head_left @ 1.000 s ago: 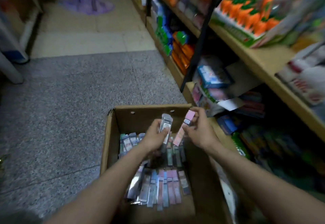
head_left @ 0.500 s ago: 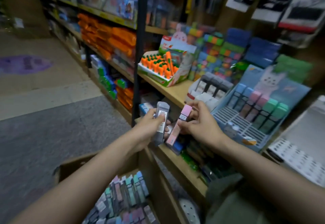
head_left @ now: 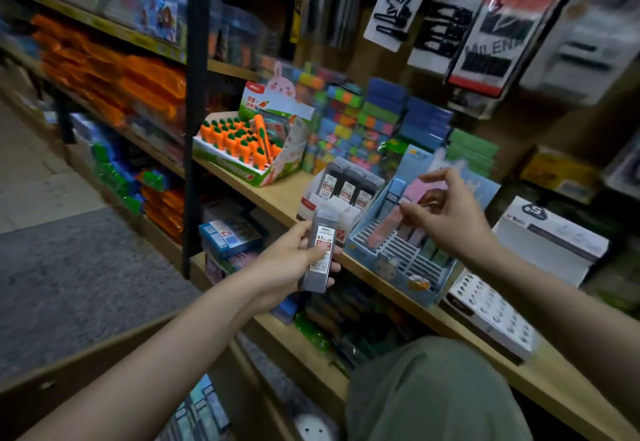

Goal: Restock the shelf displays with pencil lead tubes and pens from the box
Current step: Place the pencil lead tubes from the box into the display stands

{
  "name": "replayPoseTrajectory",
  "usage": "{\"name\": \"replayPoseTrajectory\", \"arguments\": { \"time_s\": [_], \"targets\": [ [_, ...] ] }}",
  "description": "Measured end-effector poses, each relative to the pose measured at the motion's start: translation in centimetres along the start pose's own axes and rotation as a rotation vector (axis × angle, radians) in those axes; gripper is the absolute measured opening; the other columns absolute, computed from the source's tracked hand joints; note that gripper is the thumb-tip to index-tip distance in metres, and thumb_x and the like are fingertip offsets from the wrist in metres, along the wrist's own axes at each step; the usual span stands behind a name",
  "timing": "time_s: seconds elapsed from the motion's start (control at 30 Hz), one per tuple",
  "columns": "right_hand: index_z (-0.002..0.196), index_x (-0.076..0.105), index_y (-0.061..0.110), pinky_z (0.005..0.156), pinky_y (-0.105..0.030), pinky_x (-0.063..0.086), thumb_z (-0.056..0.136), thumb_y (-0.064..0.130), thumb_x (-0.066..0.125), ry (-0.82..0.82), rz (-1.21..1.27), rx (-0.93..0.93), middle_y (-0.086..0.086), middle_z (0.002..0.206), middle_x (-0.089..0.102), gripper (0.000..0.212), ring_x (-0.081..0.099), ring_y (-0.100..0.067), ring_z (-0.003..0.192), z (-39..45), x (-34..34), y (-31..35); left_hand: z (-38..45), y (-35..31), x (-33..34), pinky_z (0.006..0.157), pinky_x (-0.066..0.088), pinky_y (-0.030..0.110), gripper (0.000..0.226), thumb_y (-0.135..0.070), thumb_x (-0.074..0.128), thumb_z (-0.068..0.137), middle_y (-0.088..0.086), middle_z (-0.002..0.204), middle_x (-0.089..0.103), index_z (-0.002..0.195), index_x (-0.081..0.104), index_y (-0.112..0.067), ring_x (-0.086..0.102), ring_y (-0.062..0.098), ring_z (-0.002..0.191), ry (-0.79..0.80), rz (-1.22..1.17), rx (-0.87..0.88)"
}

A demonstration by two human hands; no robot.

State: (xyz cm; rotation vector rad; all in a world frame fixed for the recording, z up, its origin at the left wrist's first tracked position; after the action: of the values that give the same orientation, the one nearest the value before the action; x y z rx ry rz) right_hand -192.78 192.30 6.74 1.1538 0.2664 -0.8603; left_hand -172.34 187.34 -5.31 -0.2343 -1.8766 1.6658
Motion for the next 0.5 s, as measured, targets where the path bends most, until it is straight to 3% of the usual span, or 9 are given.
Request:
{"name": "replayPoseTrajectory", "arguments": {
  "time_s": [0.13, 0.3, 0.5],
  "targets": [
    [0.098, 0.05, 0.023, 0.051, -0.006, 0.046, 0.079, 0.018, 0.08, -0.114, -0.285, -0.135, 0.015, 0.082, 0.059, 0.036, 0.061, 0.01, 0.067, 2.2, -3.0, -0.1, 0.5, 0.4, 0.3, 0.072, 0.056, 0.034, 0.028, -0.014, 0.05, 0.1, -0.003, 0.094, 0.073, 0.126, 0.051, -0.025, 0.07, 0.016, 0.087, -0.008, 0.014, 0.022],
    [0.093, 0.049, 0.023, 0.059, -0.004, 0.038, 0.078, 0.012, 0.08, -0.036, -0.478, -0.229, 0.023, 0.076, 0.052, 0.036, 0.057, 0.006, 0.068, 3.3, -2.6, -2.0, 0.5, 0.4, 0.0, 0.069, 0.057, 0.034, 0.028, -0.012, 0.049, 0.1, -0.002, 0.094, 0.073, 0.125, 0.052, -0.025, 0.071, 0.014, 0.082, -0.047, 0.015, 0.023],
    [0.094, 0.048, 0.02, 0.067, -0.03, 0.052, 0.083, 0.003, 0.074, -0.001, -0.488, -0.235, 0.011, 0.078, 0.057, 0.033, 0.062, -0.011, 0.073, 4.1, -0.9, -3.5, 0.2, 0.5, -0.7, 0.068, 0.059, 0.033, 0.028, -0.009, 0.047, 0.101, 0.006, 0.105, 0.069, 0.126, 0.049, -0.021, 0.069, 0.015, 0.081, -0.098, 0.005, 0.009]
  ]
}}
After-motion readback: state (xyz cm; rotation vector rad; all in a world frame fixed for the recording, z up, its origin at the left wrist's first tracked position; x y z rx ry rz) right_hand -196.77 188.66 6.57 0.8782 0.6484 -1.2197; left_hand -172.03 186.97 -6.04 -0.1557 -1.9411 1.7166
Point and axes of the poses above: each hand's wrist, its own z-axis towards the middle knuckle, its own x-axis out of the palm, y = z × x, the point moved 4 cm from there along z, towards the middle knuckle
